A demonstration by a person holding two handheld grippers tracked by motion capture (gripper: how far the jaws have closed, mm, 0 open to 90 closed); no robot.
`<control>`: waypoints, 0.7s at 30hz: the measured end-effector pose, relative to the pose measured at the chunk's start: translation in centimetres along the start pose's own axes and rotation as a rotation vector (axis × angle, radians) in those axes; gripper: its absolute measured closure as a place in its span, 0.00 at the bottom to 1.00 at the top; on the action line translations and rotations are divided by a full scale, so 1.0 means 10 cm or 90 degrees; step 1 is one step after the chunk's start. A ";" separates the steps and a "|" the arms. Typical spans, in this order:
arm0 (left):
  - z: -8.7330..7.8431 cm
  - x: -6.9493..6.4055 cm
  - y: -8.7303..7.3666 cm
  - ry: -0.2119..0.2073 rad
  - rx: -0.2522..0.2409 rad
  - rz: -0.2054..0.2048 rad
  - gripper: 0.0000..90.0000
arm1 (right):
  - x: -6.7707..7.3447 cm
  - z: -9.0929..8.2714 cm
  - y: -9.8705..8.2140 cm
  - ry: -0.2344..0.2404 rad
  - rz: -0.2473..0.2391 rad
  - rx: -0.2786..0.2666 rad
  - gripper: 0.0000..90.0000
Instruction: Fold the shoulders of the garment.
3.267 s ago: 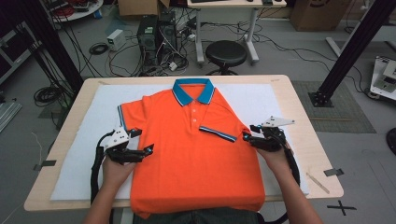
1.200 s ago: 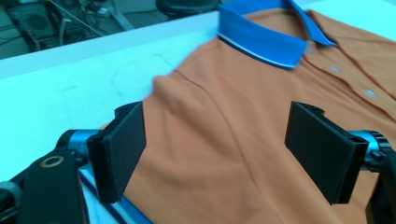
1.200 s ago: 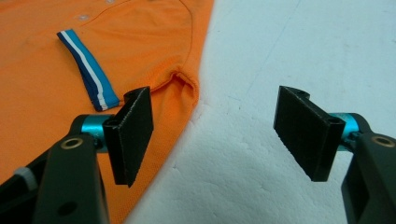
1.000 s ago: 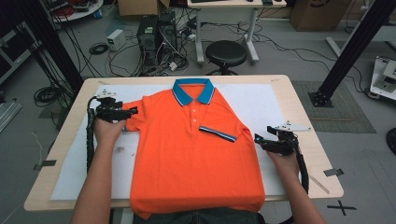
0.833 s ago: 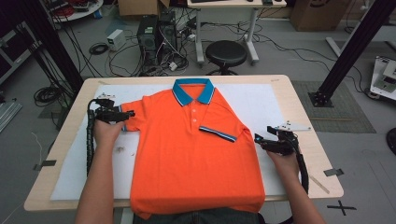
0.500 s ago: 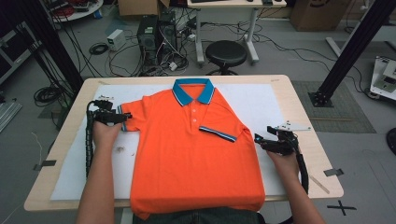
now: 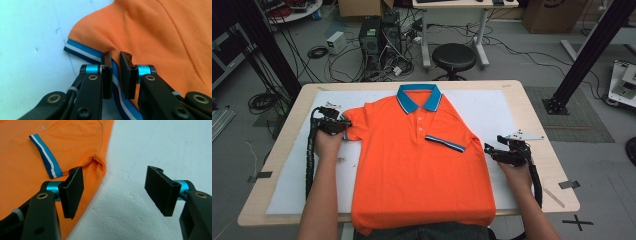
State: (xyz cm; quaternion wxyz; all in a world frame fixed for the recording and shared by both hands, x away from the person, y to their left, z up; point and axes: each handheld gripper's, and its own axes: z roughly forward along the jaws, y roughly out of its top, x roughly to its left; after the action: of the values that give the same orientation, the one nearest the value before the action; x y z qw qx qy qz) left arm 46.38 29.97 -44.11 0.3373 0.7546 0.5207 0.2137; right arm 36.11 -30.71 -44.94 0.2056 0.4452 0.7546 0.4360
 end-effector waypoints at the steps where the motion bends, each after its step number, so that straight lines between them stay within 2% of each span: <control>1: 0.00 0.00 0.00 0.000 0.000 0.000 0.90 | 0.00 0.00 0.00 0.000 0.000 0.000 0.36; 4: -0.07 -0.03 0.04 -0.008 -0.020 0.010 0.90 | 0.00 0.00 0.00 0.002 0.002 0.001 0.36; 6: -0.16 -0.10 0.09 -0.010 -0.047 0.023 0.90 | 0.00 0.00 0.00 0.001 0.001 0.001 0.37; 8: -0.19 -0.12 0.11 -0.012 -0.055 0.030 0.90 | 0.00 0.00 0.00 0.001 0.001 0.002 0.37; 11: -0.29 -0.23 0.17 -0.022 -0.084 0.053 0.90 | 0.00 0.00 0.00 0.000 0.001 0.003 0.37; 19: -0.35 -0.44 0.24 -0.042 -0.107 0.091 0.90 | 0.01 0.01 0.00 -0.001 0.000 0.005 0.37; 21: -0.34 -0.55 0.27 -0.050 -0.109 0.108 0.90 | 0.01 0.01 0.00 -0.002 -0.002 0.006 0.37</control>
State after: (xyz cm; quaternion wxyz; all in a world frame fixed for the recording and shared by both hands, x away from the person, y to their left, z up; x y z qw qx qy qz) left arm 43.82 25.22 -39.69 0.4017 0.7721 0.4211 0.2553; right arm 36.13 -30.60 -44.94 0.2052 0.4461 0.7570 0.4311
